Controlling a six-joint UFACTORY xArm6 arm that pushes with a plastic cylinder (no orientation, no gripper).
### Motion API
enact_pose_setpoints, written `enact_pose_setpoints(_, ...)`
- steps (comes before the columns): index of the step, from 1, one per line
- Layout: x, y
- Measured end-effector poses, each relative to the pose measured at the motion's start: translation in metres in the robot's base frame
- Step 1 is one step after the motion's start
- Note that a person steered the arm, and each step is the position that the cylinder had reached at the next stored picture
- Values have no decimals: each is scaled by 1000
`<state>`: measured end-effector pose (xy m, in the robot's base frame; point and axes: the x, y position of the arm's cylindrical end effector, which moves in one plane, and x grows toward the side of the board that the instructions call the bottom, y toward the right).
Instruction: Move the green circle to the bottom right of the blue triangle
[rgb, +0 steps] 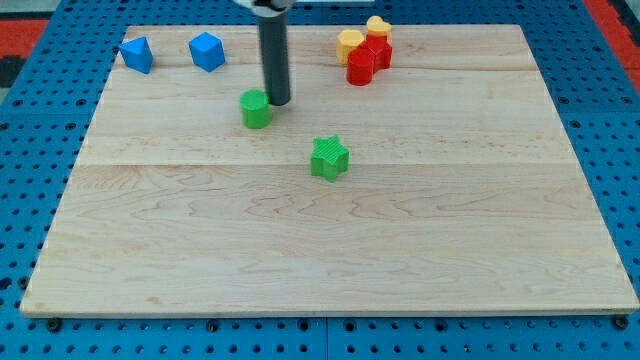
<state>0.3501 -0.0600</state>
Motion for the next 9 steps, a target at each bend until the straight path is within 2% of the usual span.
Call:
enact_pose_setpoints(1,40,16)
enact_pose_setpoints(2,24,-45)
enact_pose_setpoints(3,-27,-118)
enact_pose_setpoints(4,-24,-130)
enact_pose_setpoints(5,-3,-92)
enact_pose_setpoints(6,-9,-46)
enact_pose_setpoints(7,-36,-54)
enact_pose_setpoints(8,-51,-108)
enact_pose_setpoints(9,-43,-125)
